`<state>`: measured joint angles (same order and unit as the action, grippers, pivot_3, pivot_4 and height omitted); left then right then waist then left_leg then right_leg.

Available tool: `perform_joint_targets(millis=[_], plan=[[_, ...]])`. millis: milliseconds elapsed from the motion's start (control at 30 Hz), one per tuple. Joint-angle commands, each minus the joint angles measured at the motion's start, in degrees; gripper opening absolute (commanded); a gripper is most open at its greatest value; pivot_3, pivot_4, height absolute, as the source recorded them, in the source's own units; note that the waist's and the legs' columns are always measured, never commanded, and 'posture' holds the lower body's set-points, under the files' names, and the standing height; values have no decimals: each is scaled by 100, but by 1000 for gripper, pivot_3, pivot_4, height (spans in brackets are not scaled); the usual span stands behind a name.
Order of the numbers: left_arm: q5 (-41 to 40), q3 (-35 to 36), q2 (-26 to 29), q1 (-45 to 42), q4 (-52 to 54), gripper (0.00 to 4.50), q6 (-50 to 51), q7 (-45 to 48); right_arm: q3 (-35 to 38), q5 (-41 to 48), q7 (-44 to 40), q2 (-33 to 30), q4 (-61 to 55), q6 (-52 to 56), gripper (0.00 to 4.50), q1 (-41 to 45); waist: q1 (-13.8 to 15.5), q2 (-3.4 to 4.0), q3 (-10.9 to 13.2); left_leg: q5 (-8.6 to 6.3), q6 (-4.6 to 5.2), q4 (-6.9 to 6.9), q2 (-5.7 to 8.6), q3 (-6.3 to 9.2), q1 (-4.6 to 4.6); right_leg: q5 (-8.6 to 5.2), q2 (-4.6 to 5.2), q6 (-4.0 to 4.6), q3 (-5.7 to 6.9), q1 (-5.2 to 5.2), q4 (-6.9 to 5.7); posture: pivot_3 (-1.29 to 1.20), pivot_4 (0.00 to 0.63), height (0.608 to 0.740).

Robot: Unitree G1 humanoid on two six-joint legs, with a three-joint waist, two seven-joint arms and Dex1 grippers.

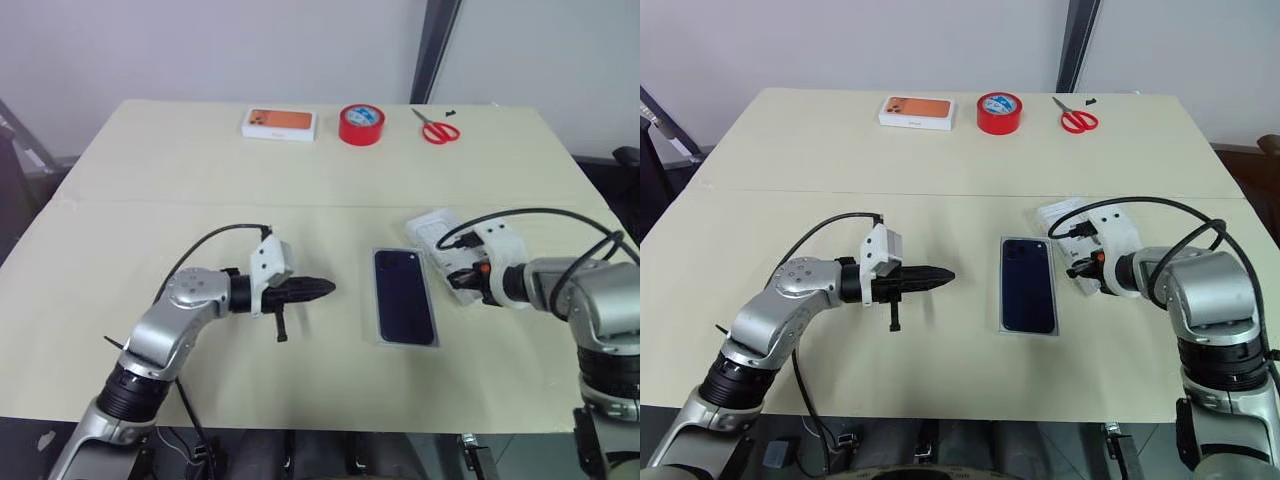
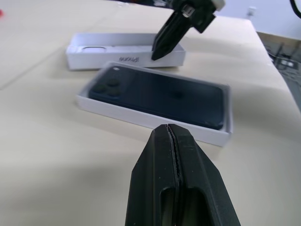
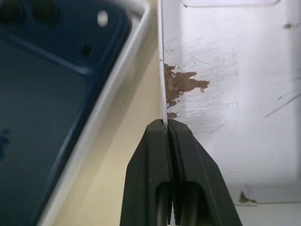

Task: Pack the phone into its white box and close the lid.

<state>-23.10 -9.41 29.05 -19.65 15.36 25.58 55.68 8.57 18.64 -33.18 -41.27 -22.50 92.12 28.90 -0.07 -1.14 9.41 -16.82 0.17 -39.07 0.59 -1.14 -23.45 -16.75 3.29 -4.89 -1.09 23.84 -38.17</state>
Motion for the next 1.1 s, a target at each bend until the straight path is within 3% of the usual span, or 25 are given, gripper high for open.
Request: perform_joint_targets(millis=[33,133,267,333,400,500,633,767,867,933,1100], plan=[[-110,503,-148,-21,-137,9,-63,-455,836,664,114,329,-150,38,62,587,-50,0,0,0,0,0,0,0,0,0,0,0,0,0,0,0,150,725],[-135,915,-301,-155,-500,9,-38,-889,1554,1983,636,955,123,38,62,1039,-83,0,0,0,0,1,-3,1,3,1,-6,-2,1,1,-7,0,150,725],[-27,1142,-407,-354,-894,9,-153,-1219,2246,4994,2610,2067,706,38,62,1249,-89,-1,0,0,0,0,-9,2,3,3,-12,-5,3,4,-15,0,150,725],[13,1148,-429,-416,-987,9,-202,-1264,1321,8077,4863,1560,842,-1444,62,576,-43,-1,1,1,0,1,-9,2,-2,3,-9,-5,5,5,-16,0,150,725],[51,1131,-449,-461,-1061,9,-236,-1298,692,9376,6251,1873,417,-2689,62,-117,-29,-4,2,0,2,-2,-4,5,-13,3,2,-5,19,6,-10,0,150,725],[83,1059,-463,-459,-1093,9,-275,-1298,197,9436,7406,2863,-536,-3926,62,-988,-119,-1,3,-6,15,-9,-1,-7,-18,5,5,-15,17,3,2,0,150,725],[105,889,-495,-416,-1020,9,-250,-1237,-437,9436,8502,3380,-1379,-4990,62,-1992,-110,0,2,-5,15,-11,-3,-15,-12,15,-2,-34,2,11,-7,0,150,725],[191,553,-573,-420,-959,9,-264,-1104,-813,9436,8867,3197,-1814,-5596,62,-2384,-105,1,2,-5,15,-12,-3,-17,-9,15,-3,-34,-1,9,-5,0,150,725],[317,216,-691,-513,-1035,9,-297,-999,-791,9436,8661,2794,-1791,-5647,62,-2388,-98,1,2,-5,15,-11,-3,-16,-8,15,-3,-34,-1,8,-4,0,150,725],[436,-15,-788,-599,-1103,9,-358,-924,-686,9436,8176,2287,-1646,-5416,862,-2284,-85,1,2,-5,15,-12,-3,-17,-6,15,-3,-34,0,1,1,0,150,725],[651,-408,-1115,-883,-1357,9,-461,-870,-218,9436,6386,-241,-815,-4062,3362,-1579,-60,8,6,-10,24,-15,-3,-17,-2,15,-4,-33,4,-11,14,0,150,725]])
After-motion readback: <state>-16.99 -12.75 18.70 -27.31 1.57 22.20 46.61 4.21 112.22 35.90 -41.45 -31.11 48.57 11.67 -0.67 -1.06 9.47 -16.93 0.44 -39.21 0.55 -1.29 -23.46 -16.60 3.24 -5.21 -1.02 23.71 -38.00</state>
